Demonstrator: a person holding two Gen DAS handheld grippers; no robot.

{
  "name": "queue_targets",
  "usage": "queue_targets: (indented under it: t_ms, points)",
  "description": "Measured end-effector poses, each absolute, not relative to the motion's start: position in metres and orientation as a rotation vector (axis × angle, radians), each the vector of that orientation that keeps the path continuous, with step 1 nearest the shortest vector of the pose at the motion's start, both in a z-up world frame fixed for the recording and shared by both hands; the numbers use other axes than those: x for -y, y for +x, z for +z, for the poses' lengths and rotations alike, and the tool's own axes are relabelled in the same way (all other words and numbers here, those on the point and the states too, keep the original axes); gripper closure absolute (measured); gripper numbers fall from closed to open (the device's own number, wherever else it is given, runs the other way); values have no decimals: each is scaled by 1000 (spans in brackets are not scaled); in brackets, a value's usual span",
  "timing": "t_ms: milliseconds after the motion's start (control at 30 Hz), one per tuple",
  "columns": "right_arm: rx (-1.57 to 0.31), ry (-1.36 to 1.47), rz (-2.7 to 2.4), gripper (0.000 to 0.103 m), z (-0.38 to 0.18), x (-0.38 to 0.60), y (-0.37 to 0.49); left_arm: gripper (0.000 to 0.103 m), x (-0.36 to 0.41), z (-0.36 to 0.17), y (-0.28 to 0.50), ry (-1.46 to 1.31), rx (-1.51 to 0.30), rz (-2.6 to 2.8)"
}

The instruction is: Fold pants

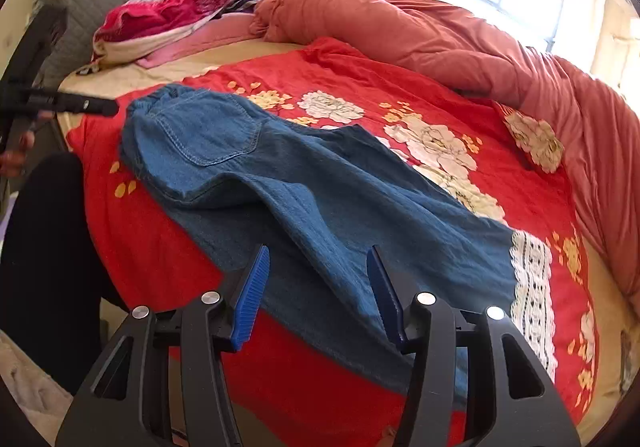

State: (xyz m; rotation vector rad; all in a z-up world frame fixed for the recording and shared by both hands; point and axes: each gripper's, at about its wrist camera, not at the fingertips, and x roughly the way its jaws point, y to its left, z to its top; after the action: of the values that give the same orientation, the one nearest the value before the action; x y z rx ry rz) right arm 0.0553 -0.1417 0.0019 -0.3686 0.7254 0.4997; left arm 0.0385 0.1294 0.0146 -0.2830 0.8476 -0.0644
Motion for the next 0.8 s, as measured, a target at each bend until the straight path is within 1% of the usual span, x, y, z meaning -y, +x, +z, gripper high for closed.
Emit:
queue_targets:
  t_ms: [100,233,267,300,333,367,433,467,633,800]
  points:
    - [-737,-405,493,54,-4,139,64,33,-139,8,57,-355,-882,-54]
    - [-738,-402,489,54,-4,140,69,33,-141,-2,81,-404,-933,-34]
    - [-738,-399,493,55,-4,139,70,35,-138,-4,85,-396,-940,-34]
    - [-743,-399,497,55,-6,139,72,56,-135,-8,90,-387,-957,-20]
    - [-749,-402,500,57,-8,137,74,62,-134,-12,93,-393,-977,0]
    - [-757,-406,504,62,-11,136,76,63,-135,-14,95,-401,-986,17]
    - [-779,-399,527,96,-16,134,79,65,-136,-11,96,-391,-979,20]
    - [-793,-385,536,99,-17,135,81,66,-137,-4,93,-388,-963,14]
    - [-745,-388,598,100,-4,135,64,67,-148,14,79,-355,-908,3]
    - [-804,-444,604,100,-26,128,61,67,-156,-10,77,-391,-958,13]
